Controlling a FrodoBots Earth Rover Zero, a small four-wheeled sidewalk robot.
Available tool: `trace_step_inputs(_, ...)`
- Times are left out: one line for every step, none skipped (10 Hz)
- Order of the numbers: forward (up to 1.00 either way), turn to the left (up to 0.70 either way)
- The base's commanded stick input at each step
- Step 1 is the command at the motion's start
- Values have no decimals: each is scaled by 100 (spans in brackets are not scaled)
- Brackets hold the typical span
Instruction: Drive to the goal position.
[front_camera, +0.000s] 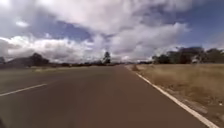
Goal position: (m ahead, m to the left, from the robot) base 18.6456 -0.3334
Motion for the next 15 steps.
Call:
trace_step_inputs(70, 0)
trace_step_inputs(70, 0)
trace_step_inputs(70, 0)
trace_step_inputs(70, 0)
trace_step_inputs(70, 0)
trace_step_inputs(70, 0)
trace_step_inputs(70, 0)
trace_step_inputs(70, 0)
trace_step_inputs(70, -35)
trace_step_inputs(70, -35)
trace_step_inputs(70, -30)
trace_step_inputs(70, -25)
trace_step_inputs(70, -19)
trace_step_inputs(70, -13)
trace_step_inputs(70, -7)
